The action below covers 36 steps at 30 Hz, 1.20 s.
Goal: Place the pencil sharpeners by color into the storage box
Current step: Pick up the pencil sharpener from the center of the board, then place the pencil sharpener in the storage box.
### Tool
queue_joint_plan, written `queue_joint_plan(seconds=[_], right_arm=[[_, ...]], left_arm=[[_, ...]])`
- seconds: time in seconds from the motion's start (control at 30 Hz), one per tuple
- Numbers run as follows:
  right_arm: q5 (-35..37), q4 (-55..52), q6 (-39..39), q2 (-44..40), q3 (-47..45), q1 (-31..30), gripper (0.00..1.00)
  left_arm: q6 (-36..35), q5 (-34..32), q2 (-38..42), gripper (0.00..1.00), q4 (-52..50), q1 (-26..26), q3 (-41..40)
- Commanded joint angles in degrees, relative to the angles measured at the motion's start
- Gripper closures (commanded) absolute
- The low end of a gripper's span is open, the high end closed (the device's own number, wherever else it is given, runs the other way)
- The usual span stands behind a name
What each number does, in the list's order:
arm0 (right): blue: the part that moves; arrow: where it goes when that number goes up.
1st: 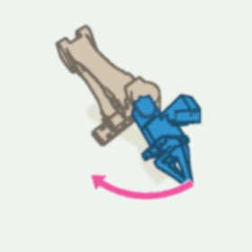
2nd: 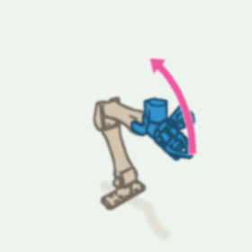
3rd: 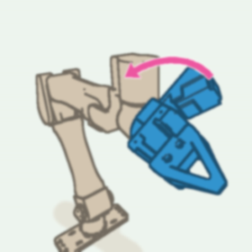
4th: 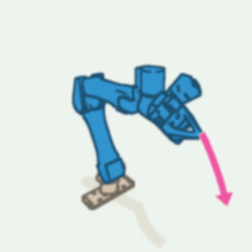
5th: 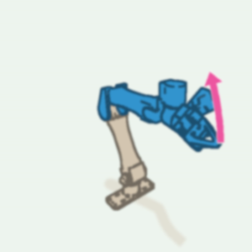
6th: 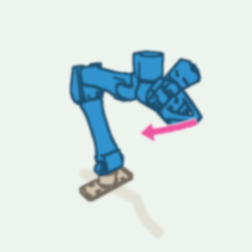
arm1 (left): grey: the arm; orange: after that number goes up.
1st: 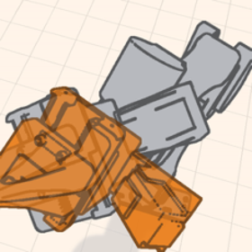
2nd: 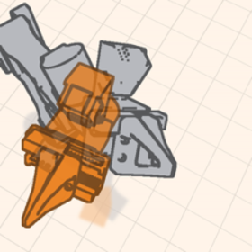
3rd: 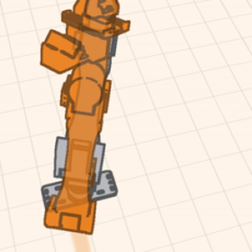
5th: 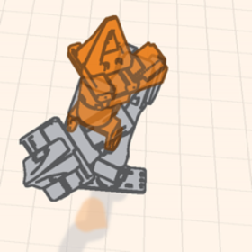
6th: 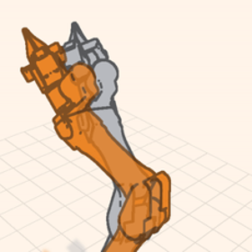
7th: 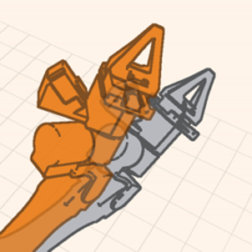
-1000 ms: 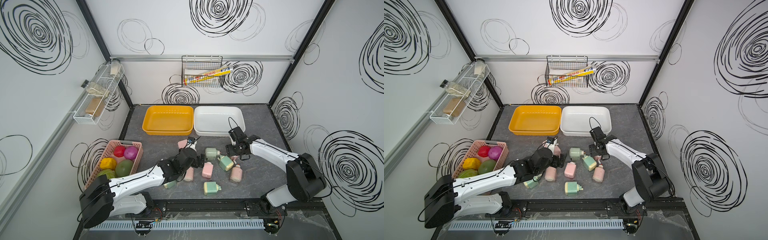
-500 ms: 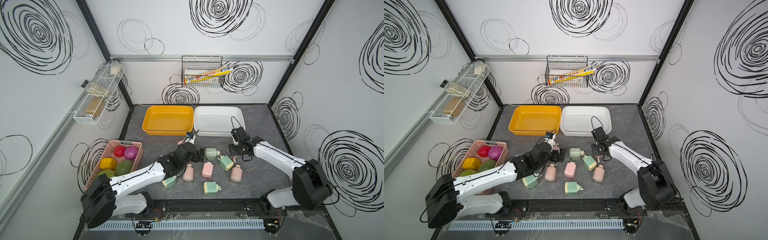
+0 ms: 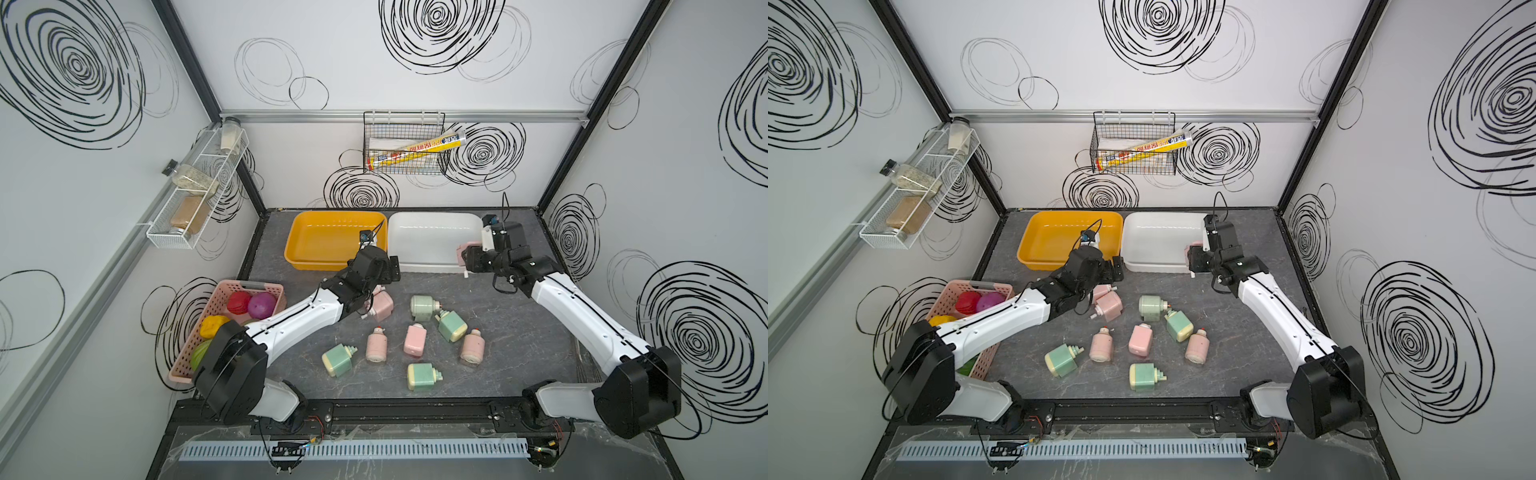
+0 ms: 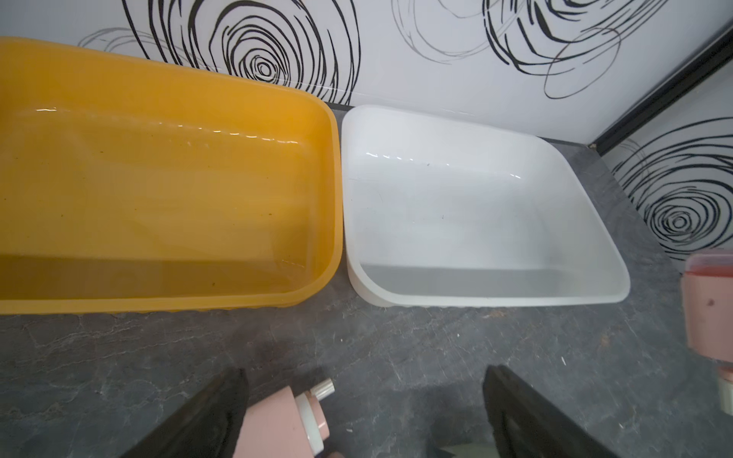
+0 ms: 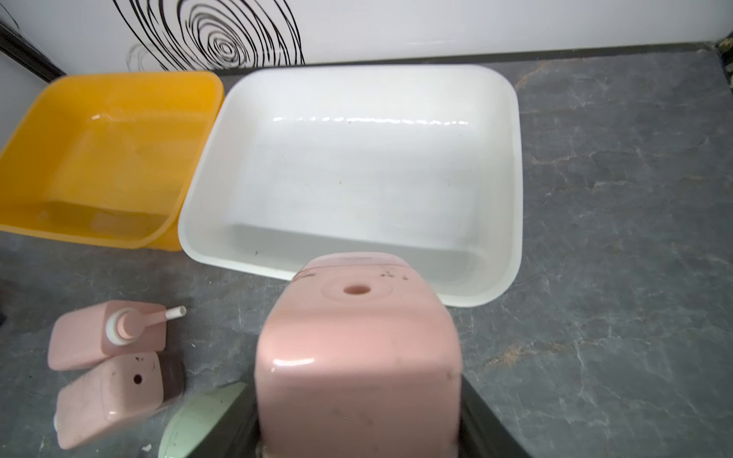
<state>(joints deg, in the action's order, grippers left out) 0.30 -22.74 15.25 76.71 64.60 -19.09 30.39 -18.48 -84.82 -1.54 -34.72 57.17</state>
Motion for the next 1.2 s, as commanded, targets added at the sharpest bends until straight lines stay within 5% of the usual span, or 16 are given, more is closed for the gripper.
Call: queue_joint_plan(seconds=[0.0,0.37,1.17], right_arm=[[-4.3,6.1,-1.5,3.5,2.8,2.8,0.52],[-0.5,5.6,-4.7,18.5,12.2,6.7,0.51],[9.8,-18.4,-10.1,54.8,55.9,6.7,0.50]], left_arm=[[-1.6,0.9,-3.4,0.01,2.0,2.4,3.5],[-4.0,4.5,-15.4,0.01,2.5,6.1,13.0],[-7.1,-1.0,-39.4,0.01,-2.9,7.4,38.0]])
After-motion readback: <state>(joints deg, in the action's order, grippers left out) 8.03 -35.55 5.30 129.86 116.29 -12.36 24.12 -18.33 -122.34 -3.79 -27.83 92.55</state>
